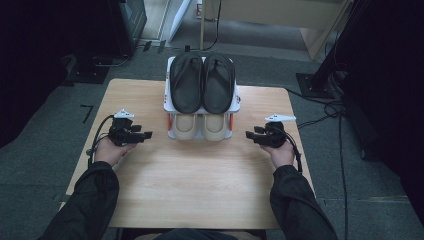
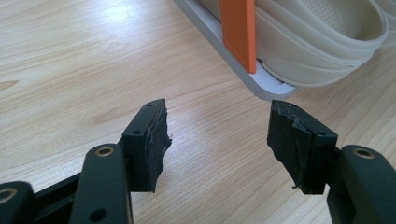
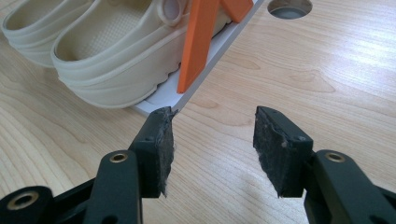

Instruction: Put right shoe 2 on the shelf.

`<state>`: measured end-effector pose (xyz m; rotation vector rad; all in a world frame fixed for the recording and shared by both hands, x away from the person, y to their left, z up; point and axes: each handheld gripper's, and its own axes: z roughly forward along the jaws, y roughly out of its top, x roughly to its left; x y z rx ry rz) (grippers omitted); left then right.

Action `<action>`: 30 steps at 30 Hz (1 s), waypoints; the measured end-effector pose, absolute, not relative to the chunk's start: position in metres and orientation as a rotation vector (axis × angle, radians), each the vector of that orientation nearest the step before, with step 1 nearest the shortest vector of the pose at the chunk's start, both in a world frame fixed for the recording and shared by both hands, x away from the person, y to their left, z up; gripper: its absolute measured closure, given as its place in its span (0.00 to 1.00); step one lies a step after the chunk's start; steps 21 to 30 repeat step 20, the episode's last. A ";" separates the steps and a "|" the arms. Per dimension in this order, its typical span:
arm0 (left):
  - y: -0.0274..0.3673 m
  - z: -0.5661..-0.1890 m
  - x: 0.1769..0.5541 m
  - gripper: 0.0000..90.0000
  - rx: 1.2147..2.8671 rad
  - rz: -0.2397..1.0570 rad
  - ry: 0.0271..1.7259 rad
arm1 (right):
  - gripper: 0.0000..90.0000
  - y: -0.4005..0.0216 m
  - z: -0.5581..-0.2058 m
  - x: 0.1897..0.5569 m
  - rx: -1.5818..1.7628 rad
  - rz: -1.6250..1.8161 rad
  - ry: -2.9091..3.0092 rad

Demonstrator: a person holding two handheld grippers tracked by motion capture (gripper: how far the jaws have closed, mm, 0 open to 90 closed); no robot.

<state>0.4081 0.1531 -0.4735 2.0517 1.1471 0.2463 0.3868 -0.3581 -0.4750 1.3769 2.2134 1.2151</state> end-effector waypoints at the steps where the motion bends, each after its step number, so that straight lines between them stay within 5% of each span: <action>1: 0.153 -0.473 0.408 0.43 2.054 0.245 1.146 | 0.53 -0.357 -0.475 0.387 1.375 1.211 2.216; 30: 0.152 -0.474 0.407 0.42 2.060 0.247 1.142 | 0.53 -0.351 -0.477 0.388 1.358 1.185 2.245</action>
